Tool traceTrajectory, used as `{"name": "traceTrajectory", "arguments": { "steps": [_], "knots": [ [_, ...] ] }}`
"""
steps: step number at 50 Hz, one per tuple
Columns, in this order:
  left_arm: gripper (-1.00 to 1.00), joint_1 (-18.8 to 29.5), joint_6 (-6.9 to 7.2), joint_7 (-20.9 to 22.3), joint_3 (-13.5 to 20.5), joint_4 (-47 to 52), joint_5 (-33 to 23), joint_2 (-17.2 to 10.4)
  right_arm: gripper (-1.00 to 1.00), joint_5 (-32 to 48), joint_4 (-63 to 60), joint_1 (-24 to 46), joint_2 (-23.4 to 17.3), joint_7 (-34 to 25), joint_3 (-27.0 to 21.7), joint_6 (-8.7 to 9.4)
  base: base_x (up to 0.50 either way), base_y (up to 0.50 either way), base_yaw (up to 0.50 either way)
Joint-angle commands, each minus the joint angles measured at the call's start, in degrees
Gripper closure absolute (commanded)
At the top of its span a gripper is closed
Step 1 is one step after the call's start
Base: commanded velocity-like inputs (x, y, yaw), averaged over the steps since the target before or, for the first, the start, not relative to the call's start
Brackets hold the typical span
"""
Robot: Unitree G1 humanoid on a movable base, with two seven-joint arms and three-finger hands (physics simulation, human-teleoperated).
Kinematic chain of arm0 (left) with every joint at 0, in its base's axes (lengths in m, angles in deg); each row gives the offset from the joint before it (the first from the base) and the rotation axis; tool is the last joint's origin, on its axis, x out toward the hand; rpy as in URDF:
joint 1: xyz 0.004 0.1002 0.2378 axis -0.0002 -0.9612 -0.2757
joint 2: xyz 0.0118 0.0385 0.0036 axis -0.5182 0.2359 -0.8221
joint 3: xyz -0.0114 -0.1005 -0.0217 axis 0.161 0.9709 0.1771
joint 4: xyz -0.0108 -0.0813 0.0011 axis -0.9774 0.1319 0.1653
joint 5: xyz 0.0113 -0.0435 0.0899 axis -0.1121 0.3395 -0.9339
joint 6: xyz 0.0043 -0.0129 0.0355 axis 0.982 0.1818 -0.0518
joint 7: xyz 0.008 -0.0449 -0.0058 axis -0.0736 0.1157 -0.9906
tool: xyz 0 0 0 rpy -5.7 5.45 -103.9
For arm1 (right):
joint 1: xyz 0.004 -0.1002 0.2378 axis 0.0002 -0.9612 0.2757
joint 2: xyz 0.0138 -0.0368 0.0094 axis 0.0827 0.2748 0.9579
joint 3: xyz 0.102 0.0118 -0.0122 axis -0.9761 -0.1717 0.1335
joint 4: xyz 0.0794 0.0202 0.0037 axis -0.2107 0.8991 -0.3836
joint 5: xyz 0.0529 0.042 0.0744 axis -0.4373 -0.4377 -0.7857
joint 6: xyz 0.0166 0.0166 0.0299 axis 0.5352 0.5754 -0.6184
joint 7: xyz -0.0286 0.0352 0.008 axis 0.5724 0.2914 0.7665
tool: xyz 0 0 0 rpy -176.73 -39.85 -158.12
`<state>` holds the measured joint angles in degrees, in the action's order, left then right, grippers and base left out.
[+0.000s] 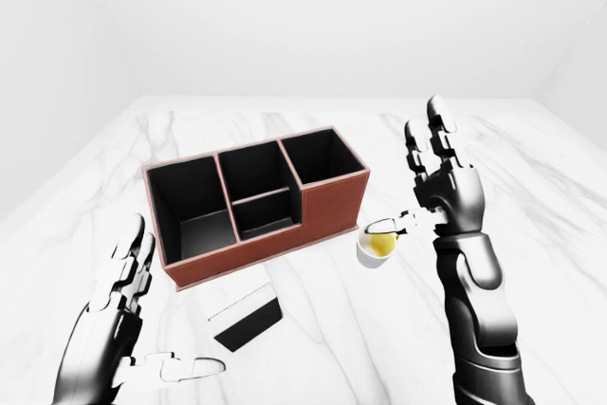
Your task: Pick up the book and place it in the front compartment of the caddy.
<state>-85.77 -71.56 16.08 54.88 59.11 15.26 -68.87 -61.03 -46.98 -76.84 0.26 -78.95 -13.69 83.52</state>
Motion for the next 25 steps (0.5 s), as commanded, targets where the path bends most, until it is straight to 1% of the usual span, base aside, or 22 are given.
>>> {"name": "traceTrajectory", "arguments": {
  "steps": [1, 3, 5, 6, 8, 10, 11, 13, 15, 16, 17, 18, 19, 23, 25],
  "knots": [
    [-1.0, -2.7, 0.0, 0.0, -0.1, -1.9, -4.2, 3.9, -1.0, 0.1, 1.6, 0.0, 0.1, -0.1, 0.1, 0.0, 0.0, 0.0, 0.0],
    [-1.0, -2.8, -0.96, 0.0, -0.5, -2.8, -5.6, 3.9, -1.0, 0.1, 1.2, -0.1, 0.1, 0.0, 0.2, 0.0, 0.0, 0.0, 0.0],
    [-1.0, -3.0, -0.95, 0.0, -0.7, -2.7, -5.9, 4.0, -1.0, 0.0, 0.7, -0.2, 0.2, 0.1, 0.2, 0.0, 0.0, 0.0, 0.0],
    [-1.0, -3.3, -2.55, 0.0, -0.9, -3.3, -7.0, 4.0, -1.0, 0.0, 0.6, -0.2, 0.2, 0.1, 0.2, 0.0, 0.0, 0.0, 0.0],
    [-1.0, -3.4, -3.43, 0.0, -1.0, -3.6, -7.8, 4.0, -1.0, 0.1, 1.0, -0.2, 0.2, 0.1, 0.3, 0.0, 0.0, 0.0, 0.0],
    [-1.0, -3.8, -5.45, 0.0, -1.2, -4.3, -8.8, 4.0, -1.0, 0.2, 1.3, -0.4, 0.3, 0.0, 0.4, 0.0, 0.0, 0.0, 0.0],
    [-1.0, -3.9, -5.55, 0.0, -1.2, -4.3, -8.8, 4.0, -1.0, 0.2, 1.3, -0.4, 0.3, 0.0, 0.4, 0.0, 0.0, 0.0, 0.0],
    [-1.0, -4.3, -7.14, 0.0, -1.3, -4.2, -9.8, 4.0, -1.0, 0.2, 1.9, -0.3, 0.3, -0.1, 0.4, 0.0, 0.0, 0.0, 0.0],
    [-1.0, -4.6, -7.99, 0.0, -1.4, -4.0, -10.3, 4.0, -1.0, 0.2, 2.3, -0.4, 0.3, -0.1, 0.5, 0.0, 0.0, 0.0, 0.0],
    [-1.0, -4.8, -9.11, 0.0, -1.3, -3.7, -10.9, 4.0, -1.0, 0.2, 2.5, -0.3, 0.4, -0.1, 0.5, 0.0, 0.0, 0.0, 0.0],
    [-1.0, -4.9, -9.41, 0.0, -1.3, -3.5, -11.1, 4.0, -1.0, 0.2, 2.6, -0.3, 0.4, -0.1, 0.4, 0.0, 0.0, 0.0, 0.0],
    [-1.0, -5.2, -9.42, 0.0, -1.4, -3.1, -11.2, 4.0, -1.0, 0.2, 2.6, -0.3, 0.3, -0.1, 0.4, 0.0, 0.0, 0.0, 0.0],
    [-1.0, -5.5, -10.0, 0.0, -1.4, -3.0, -11.7, 4.0, -1.0, 0.1, 2.5, -0.3, 0.3, -0.1, 0.4, 0.0, 0.0, 0.0, 0.0],
    [-1.0, -6.5, -10.0, 0.0, -1.6, -1.9, -12.9, 4.0, -1.0, 0.1, 2.0, -0.5, 0.3, 0.0, 0.4, 0.0, 0.0, 0.0, 0.0],
    [-1.0, -6.6, -10.0, 0.0, -1.3, -1.5, -14.6, 4.0, -1.0, 0.0, 2.0, -0.5, 0.3, 0.0, 0.4, 0.0, 0.0, 0.0, 0.0]
  ]
}}
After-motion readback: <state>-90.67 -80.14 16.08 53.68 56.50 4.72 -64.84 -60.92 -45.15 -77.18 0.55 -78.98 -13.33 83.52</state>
